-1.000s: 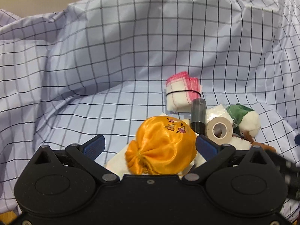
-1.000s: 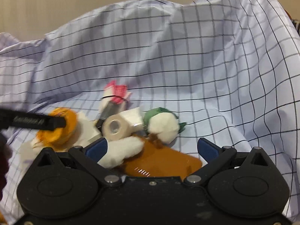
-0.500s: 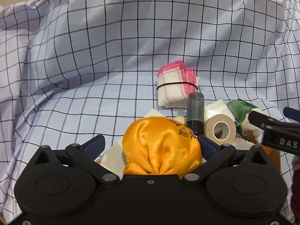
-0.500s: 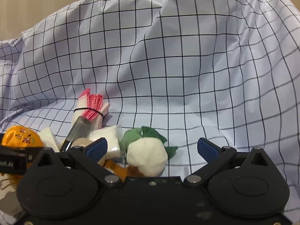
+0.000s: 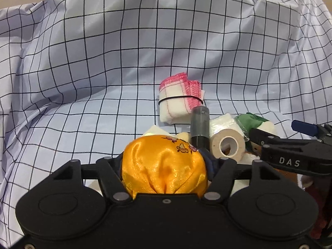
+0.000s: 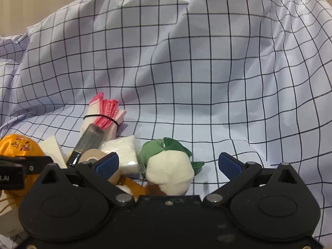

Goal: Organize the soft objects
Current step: 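Reach the left tool to the orange pouch and close on it while the right tool reaches toward the pile, then grasp the beige tape roll with the right tool while the left tool holds the orange pouch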

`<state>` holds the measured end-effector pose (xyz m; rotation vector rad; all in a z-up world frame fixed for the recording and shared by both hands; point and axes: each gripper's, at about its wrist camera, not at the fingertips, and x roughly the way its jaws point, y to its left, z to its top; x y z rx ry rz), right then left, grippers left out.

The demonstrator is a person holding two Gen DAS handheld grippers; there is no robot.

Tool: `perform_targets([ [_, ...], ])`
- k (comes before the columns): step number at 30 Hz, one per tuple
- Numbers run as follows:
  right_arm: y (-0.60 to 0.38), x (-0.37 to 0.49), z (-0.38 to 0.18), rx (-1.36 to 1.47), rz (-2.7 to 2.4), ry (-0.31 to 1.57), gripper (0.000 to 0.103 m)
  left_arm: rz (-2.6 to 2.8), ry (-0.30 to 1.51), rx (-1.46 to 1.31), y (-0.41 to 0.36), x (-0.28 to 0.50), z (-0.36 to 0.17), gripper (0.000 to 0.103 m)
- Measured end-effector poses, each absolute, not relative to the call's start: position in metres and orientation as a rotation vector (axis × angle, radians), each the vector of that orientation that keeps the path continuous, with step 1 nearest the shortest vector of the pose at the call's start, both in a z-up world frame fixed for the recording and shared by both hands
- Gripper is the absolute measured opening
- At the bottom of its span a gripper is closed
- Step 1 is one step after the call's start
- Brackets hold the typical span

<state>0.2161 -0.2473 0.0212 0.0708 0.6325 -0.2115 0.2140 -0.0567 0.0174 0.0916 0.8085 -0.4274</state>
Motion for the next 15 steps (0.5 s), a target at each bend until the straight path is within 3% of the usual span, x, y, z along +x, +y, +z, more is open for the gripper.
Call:
perform_targets([
  [15,-0.208,0.209,0.032,-0.119,-0.096,0.574,0.102,-0.483,0.848,0.053,-0.032,0.147,0.020,0.063],
])
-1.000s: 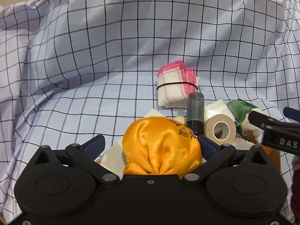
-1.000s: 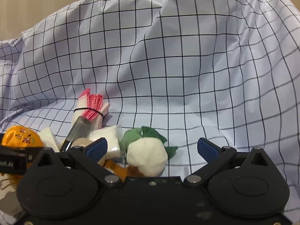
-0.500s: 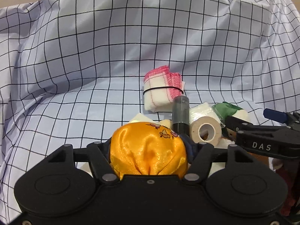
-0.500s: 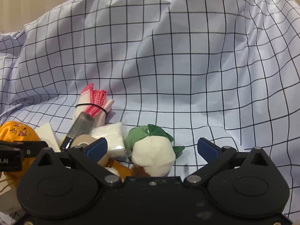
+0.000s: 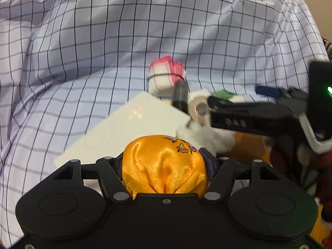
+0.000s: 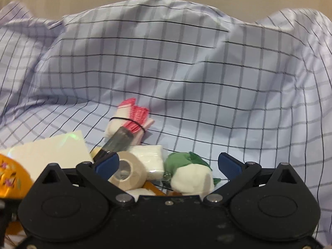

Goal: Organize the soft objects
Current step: 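Grasp the beige tape roll with the right tool while the left tool holds the orange pouch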

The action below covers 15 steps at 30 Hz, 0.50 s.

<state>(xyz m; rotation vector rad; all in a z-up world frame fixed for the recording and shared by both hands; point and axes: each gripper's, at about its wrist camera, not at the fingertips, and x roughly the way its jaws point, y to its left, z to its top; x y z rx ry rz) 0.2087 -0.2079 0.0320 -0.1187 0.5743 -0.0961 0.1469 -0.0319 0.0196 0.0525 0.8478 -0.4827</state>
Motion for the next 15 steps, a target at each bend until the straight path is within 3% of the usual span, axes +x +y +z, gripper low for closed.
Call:
perform_targets([
  [10,-0.167,0.214,0.010,-0.424,0.013,0.621,0.101,-0.506,0.858,0.029,-0.026,0.119,0.017,0.063],
  [13,-0.162,0.218,0.007,-0.464,0.035,0.634,0.095,-0.507,0.855,0.023,-0.024,0.114,0.017,0.063],
  [15,-0.161,0.221,0.006,-0.474,0.053,0.651,0.085,-0.512,0.859,0.014,-0.022,0.112,0.016,0.063],
])
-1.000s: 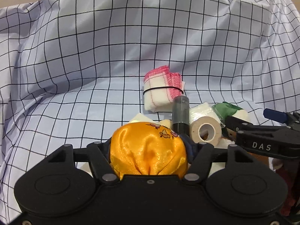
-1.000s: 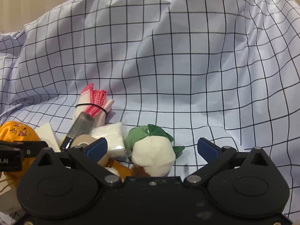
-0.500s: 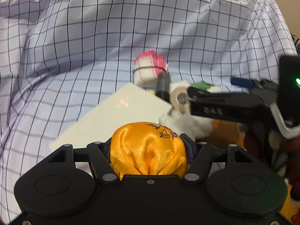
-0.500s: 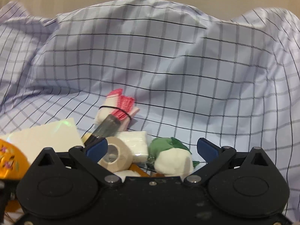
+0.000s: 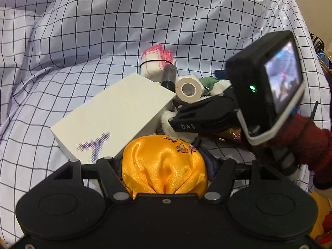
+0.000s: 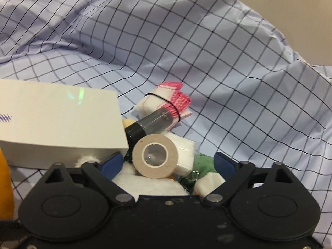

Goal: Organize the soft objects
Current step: 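Grasp the beige tape roll with the right tool while the left tool holds the orange pouch, then carry the orange pouch and tape roll to the basket with both tools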

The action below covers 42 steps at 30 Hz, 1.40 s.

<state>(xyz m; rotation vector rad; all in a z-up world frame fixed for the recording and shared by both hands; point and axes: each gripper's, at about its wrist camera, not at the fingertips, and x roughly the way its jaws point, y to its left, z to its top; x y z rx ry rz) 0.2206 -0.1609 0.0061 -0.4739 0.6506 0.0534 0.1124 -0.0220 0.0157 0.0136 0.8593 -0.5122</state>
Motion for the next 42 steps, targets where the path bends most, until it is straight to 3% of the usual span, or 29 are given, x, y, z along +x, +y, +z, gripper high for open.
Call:
perform_targets([
  [1,-0.161,0.220,0.007,-0.471,0.063,0.659,0.082,-0.514,0.864,0.008,-0.021,0.112,0.015,0.063],
  [3,-0.160,0.223,0.005,-0.458,0.089,0.681,0.061,-0.516,0.871,0.000,-0.020,0.110,0.014,0.063],
  [5,-0.160,0.225,0.004,-0.438,0.107,0.707,0.048,-0.517,0.877,-0.008,-0.019,0.109,0.012,0.063],
  [6,-0.160,0.226,0.004,-0.427,0.109,0.716,0.048,-0.518,0.880,-0.012,-0.018,0.108,0.012,0.063],
  [23,-0.193,0.178,0.051,-0.195,-0.021,0.621,0.047,-0.504,0.855,-0.026,-0.013,0.090,0.029,0.063],
  [42,-0.188,-0.025,0.098,0.038,-0.021,0.566,0.047,-0.393,0.972,-0.028,0.007,0.007,0.035,0.063],
])
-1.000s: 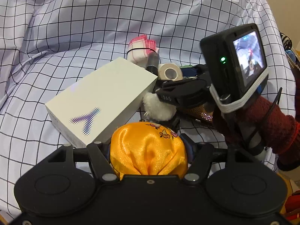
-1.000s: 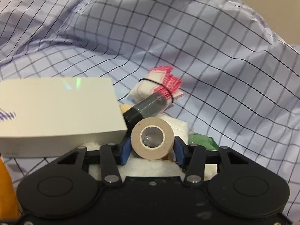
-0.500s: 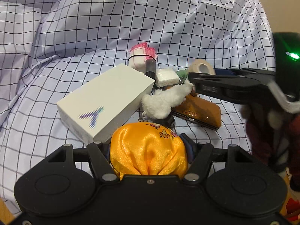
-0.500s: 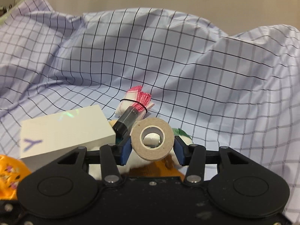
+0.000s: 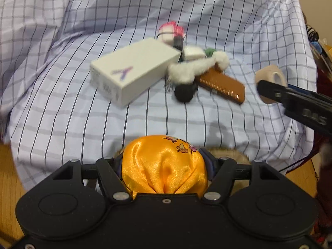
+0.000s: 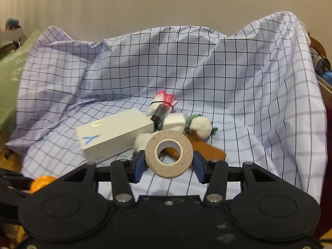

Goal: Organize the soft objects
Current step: 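Carry the orange pouch and tape roll to the basket with both tools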

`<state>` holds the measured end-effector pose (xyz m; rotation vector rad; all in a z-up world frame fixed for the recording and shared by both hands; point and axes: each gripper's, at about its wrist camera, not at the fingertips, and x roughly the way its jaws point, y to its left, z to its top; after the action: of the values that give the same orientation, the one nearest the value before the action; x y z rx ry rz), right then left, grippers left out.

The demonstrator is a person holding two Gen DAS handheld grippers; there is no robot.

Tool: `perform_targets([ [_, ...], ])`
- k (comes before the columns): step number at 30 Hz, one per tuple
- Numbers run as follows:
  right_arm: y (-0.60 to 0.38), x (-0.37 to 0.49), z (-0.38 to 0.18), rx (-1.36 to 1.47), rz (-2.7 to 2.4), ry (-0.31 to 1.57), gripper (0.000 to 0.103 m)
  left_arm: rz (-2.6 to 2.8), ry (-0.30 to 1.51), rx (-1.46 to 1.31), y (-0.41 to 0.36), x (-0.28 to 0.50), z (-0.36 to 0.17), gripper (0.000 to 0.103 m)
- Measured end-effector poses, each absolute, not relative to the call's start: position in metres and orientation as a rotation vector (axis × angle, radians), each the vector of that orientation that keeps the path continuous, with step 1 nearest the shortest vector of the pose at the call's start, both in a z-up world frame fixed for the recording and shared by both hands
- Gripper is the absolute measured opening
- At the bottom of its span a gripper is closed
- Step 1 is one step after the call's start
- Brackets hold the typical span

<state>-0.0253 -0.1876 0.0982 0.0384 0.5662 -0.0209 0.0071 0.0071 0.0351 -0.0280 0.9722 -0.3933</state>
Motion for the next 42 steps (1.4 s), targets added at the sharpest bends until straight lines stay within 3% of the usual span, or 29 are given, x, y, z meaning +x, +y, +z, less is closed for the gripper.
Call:
perform_targets([
  [18,-0.165,-0.143,0.072,0.144,0.019,0.597,0.048,-0.304,1.019,-0.071,0.012,-0.045,0.015,0.063],
  [26,-0.168,-0.161,0.067,0.181,0.009,0.640,0.048,-0.287,0.952,-0.061,0.014,-0.065,0.029,0.063],
  [42,-0.164,-0.150,0.056,0.160,0.000,0.743,0.048,-0.242,1.104,-0.172,0.020,-0.031,0.003,0.063],
])
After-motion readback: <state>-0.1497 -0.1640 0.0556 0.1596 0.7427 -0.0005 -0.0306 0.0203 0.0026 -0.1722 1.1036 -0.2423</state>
